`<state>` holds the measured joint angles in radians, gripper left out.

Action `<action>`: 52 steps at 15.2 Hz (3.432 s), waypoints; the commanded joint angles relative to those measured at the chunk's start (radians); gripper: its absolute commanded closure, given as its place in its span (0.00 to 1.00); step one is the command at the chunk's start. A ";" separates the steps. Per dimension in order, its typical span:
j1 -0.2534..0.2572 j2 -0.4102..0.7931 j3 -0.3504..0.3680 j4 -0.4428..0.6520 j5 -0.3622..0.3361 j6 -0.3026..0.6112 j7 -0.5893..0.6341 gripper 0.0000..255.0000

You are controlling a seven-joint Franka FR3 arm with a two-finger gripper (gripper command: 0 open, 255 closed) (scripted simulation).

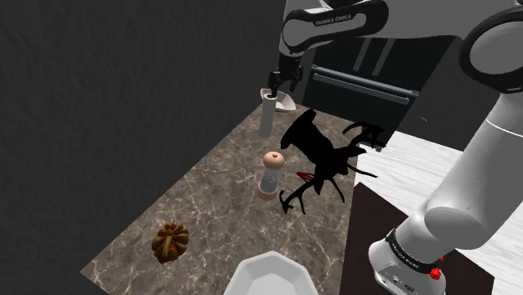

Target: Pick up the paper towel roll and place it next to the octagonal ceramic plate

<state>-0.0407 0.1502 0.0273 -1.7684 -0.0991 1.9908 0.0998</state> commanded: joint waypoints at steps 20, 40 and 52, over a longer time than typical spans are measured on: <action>-0.007 0.232 -0.006 0.163 0.008 0.062 0.000 1.00; -0.007 0.204 -0.004 0.271 0.013 -0.074 -0.011 1.00; 0.079 0.062 0.042 0.136 -0.002 -0.091 0.124 1.00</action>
<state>0.0252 0.2415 0.0608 -1.5991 -0.0994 1.8974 0.2000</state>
